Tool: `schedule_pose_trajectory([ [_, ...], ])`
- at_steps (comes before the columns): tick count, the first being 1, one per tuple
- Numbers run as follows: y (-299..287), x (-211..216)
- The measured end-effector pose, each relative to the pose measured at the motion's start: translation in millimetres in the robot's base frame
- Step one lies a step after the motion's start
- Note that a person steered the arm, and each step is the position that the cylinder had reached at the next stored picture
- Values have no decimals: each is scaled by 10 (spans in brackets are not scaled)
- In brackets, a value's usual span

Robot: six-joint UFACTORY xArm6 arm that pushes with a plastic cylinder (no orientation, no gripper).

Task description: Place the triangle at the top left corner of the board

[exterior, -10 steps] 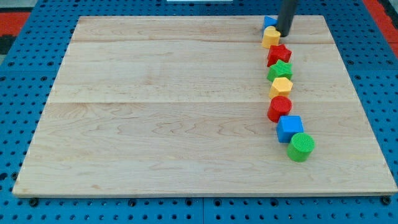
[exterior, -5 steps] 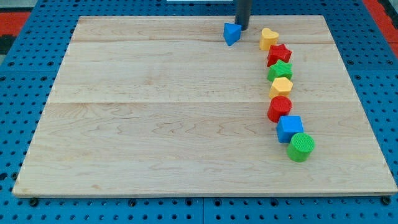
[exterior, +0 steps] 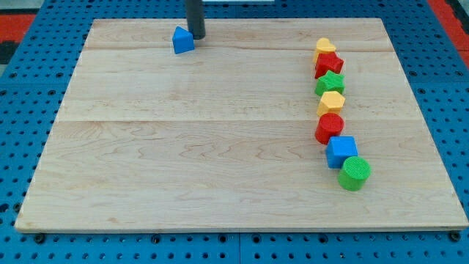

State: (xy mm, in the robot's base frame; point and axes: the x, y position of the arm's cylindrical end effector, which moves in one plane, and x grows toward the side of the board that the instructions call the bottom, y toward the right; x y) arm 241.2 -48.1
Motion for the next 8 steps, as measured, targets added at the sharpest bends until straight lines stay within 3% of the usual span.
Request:
schedule_pose_trajectory([
  [1,-11,165],
  [2,-948,10],
  [3,-1376,10],
  [4,-895,216],
  [5,-1260,379],
  [6,-1760,245],
  [8,-1754,186],
])
